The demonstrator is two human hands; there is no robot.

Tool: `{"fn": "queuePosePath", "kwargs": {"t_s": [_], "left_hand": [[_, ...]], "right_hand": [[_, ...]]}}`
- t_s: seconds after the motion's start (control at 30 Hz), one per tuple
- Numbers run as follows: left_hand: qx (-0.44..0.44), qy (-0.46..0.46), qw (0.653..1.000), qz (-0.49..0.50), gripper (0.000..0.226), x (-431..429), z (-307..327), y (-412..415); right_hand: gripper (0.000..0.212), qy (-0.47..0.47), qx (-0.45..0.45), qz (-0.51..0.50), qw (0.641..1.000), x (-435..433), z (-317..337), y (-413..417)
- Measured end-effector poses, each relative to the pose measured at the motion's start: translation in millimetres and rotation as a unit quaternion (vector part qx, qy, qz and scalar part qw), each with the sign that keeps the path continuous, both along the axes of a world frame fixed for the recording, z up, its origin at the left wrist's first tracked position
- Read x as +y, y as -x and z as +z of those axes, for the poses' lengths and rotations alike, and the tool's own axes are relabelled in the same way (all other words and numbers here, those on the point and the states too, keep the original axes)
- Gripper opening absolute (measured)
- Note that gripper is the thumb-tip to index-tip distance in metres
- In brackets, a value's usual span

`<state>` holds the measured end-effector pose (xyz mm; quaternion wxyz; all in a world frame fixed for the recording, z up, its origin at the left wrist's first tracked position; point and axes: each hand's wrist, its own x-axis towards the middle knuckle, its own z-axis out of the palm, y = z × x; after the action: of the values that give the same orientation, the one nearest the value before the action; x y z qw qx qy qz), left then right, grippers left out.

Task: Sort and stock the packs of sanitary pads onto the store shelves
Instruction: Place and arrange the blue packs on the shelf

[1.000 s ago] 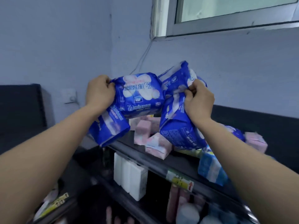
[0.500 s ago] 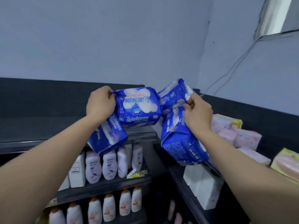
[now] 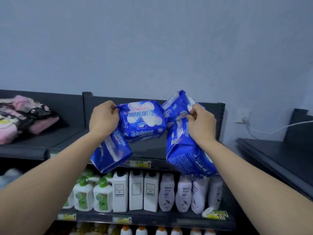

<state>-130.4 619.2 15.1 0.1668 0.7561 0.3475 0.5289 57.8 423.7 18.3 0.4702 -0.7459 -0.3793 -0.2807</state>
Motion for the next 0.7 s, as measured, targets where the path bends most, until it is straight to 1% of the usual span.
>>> {"fn": "queuePosePath", "kwargs": {"t_s": [0.23,0.37,0.53,0.7], "left_hand": [[-0.008,0.001,0.998,0.058,0.019,113.8,-9.0,41.6],[-0.02,0.012,0.995,0.096,0.017,169.8,-11.6,59.4],[-0.045,0.049,0.987,0.145,0.017,239.5,-20.2,70.8],[-0.067,0.065,0.977,0.193,0.021,306.4,-20.3,74.3]], "right_hand": [[0.019,-0.017,-0.013,0.042,0.999,128.9,-1.4,28.2],[0.019,-0.025,-0.014,0.07,0.997,195.0,-0.4,40.2],[0.016,0.0,-0.003,0.1,0.995,267.2,-6.1,40.9],[0.017,0.028,-0.018,0.137,0.99,340.2,-14.8,33.8]]}}
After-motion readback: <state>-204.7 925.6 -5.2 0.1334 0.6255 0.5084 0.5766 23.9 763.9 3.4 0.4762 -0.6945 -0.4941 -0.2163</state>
